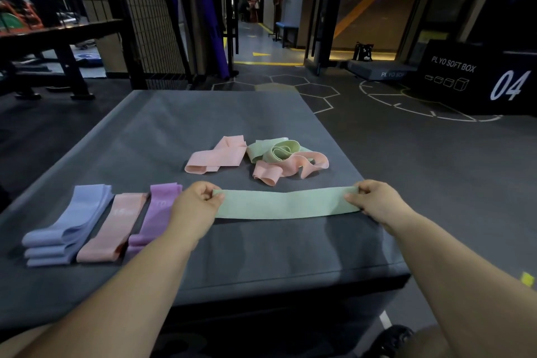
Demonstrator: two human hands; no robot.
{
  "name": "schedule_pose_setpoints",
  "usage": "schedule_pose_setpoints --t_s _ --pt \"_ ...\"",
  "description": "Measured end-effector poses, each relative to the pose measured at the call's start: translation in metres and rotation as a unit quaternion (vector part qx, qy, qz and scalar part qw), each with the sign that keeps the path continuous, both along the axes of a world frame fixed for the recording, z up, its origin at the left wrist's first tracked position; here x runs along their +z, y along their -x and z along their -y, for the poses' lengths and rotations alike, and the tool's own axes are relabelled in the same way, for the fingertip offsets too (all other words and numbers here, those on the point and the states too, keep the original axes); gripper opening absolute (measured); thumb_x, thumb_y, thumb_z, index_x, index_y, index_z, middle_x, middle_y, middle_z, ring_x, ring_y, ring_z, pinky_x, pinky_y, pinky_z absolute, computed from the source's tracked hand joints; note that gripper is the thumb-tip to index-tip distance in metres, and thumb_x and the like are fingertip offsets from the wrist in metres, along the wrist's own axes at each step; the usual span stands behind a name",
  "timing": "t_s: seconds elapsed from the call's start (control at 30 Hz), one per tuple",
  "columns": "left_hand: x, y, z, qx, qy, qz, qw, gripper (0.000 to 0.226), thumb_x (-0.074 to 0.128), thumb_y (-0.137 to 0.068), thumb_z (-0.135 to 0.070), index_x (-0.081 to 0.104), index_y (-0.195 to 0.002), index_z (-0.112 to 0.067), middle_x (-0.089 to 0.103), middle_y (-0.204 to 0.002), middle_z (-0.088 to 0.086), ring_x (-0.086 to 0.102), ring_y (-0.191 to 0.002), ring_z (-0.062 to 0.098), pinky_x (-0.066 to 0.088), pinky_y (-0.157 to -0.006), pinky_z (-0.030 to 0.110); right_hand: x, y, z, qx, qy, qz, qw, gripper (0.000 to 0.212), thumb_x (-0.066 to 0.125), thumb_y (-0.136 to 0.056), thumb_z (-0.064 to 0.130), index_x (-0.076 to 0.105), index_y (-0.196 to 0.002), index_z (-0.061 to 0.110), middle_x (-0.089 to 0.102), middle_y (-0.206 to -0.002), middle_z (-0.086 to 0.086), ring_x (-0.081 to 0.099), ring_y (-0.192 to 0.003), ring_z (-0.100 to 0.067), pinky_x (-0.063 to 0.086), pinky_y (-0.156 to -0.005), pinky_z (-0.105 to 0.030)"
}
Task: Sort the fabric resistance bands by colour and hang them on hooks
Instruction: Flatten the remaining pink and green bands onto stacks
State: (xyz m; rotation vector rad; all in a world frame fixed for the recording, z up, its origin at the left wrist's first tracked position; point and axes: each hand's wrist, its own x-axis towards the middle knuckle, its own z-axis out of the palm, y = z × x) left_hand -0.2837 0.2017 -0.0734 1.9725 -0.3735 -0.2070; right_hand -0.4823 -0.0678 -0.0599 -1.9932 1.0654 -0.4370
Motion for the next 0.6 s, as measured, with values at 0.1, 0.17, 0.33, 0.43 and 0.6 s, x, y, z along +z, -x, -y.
schedule_pose_setpoints --t_s 0.1,0.17,0.33,0.43,0.6 --pt "0.000 0.001 0.000 -0.005 -0.012 -0.002 1.000 0.008 0.068 -0.088 -0.019 0.062 -0.086 -0.025 0.069 -0.091 -0.001 0.064 -0.094 0.024 0.053 -0.087 0.039 -0.002 -0.001 0.002 -0.008 0.008 -0.006 1.000 0.024 0.069 -0.089 0.020 0.066 -0.112 0.012 0.058 -0.082 0.005 0.047 -0.062 -0.007 0.036 -0.055 -0.022" --pt "-0.001 0.000 0.000 -0.001 -0.019 -0.006 1.000 0.008 0.067 -0.088 -0.020 0.061 -0.087 -0.025 0.068 -0.092 -0.001 0.063 -0.092 0.022 0.053 -0.087 0.040 -0.002 -0.002 0.003 -0.021 0.008 -0.014 1.000 0.031 0.067 -0.089 0.022 0.064 -0.118 0.012 0.060 -0.092 0.000 0.049 -0.064 -0.010 0.038 -0.058 -0.023" --pt "0.000 0.001 0.001 -0.014 -0.005 -0.030 0.999 0.008 0.066 -0.089 -0.016 0.060 -0.091 -0.022 0.067 -0.098 0.005 0.063 -0.085 0.023 0.057 -0.076 0.037 -0.001 -0.003 0.004 -0.050 -0.008 -0.011 0.999 0.031 0.064 -0.089 0.024 0.064 -0.118 0.014 0.066 -0.100 -0.004 0.059 -0.083 -0.022 0.046 -0.075 -0.030" --pt "-0.001 0.003 0.000 -0.036 -0.058 -0.019 0.997 0.011 0.064 -0.089 -0.019 0.055 -0.085 -0.025 0.067 -0.091 0.000 0.064 -0.084 0.024 0.056 -0.078 0.038 0.000 -0.002 0.004 -0.047 0.016 -0.031 0.998 0.019 0.062 -0.088 0.023 0.068 -0.103 0.013 0.066 -0.082 -0.003 0.061 -0.077 -0.023 0.042 -0.066 -0.027" --pt "0.002 0.011 -0.002 -0.066 -0.231 0.072 0.968 0.007 0.056 -0.092 -0.026 0.051 -0.096 -0.026 0.062 -0.096 -0.002 0.059 -0.087 0.021 0.041 -0.071 0.028 0.004 0.001 -0.004 -0.017 0.108 -0.125 0.986 0.022 0.059 -0.090 0.028 0.051 -0.071 0.022 0.058 -0.075 0.003 0.053 -0.078 -0.022 0.036 -0.057 -0.028"
